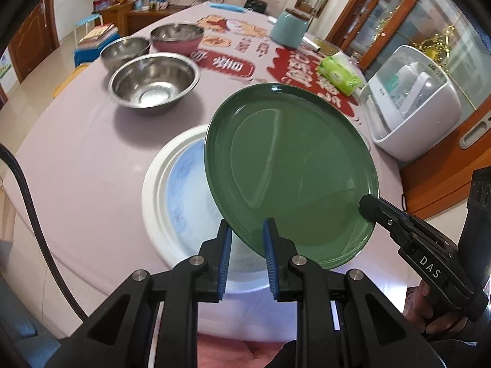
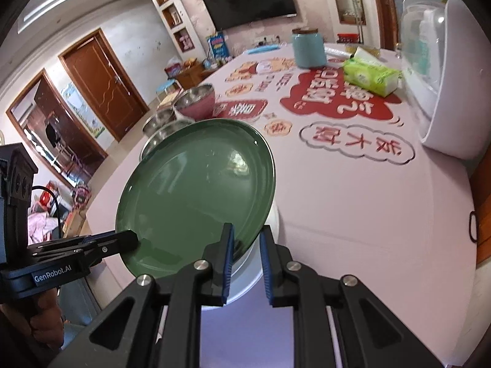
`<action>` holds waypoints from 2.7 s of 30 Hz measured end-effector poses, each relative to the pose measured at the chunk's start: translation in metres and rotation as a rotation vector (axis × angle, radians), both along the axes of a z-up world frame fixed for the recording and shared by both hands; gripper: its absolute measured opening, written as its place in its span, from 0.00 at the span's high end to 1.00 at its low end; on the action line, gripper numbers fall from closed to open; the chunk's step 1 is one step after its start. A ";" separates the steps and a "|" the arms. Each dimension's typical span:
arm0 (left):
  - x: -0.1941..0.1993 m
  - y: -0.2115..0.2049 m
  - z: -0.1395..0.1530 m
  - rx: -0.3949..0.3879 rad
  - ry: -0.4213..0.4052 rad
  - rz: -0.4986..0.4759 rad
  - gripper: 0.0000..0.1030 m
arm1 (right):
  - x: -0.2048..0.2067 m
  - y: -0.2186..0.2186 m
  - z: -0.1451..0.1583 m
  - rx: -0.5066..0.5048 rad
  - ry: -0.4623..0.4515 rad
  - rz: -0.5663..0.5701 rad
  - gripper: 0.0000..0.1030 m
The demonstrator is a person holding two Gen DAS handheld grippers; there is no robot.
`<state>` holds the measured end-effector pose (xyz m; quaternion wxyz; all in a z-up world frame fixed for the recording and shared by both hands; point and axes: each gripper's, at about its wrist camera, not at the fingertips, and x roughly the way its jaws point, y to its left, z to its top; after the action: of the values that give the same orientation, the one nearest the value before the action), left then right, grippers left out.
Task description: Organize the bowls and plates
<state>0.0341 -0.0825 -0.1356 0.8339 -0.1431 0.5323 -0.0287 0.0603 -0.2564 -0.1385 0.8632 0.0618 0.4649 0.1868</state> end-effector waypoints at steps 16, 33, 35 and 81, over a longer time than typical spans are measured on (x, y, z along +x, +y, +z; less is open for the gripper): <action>-0.008 0.018 -0.045 -0.018 0.140 0.039 0.82 | -0.002 0.022 -0.039 -0.056 0.167 0.042 0.83; -0.007 0.021 -0.054 0.028 0.173 0.102 0.80 | 0.012 0.033 -0.056 -0.040 0.233 0.089 0.78; -0.008 0.021 -0.052 0.032 0.168 0.107 0.80 | 0.013 0.034 -0.055 -0.041 0.229 0.097 0.78; 0.068 0.098 0.041 0.112 -0.140 -0.043 0.52 | 0.040 0.081 0.017 0.086 -0.080 -0.092 0.46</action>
<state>0.1023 0.0151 -0.0943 0.8749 -0.0823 0.4764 -0.0265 0.0998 -0.1758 -0.1212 0.8854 0.1124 0.4182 0.1690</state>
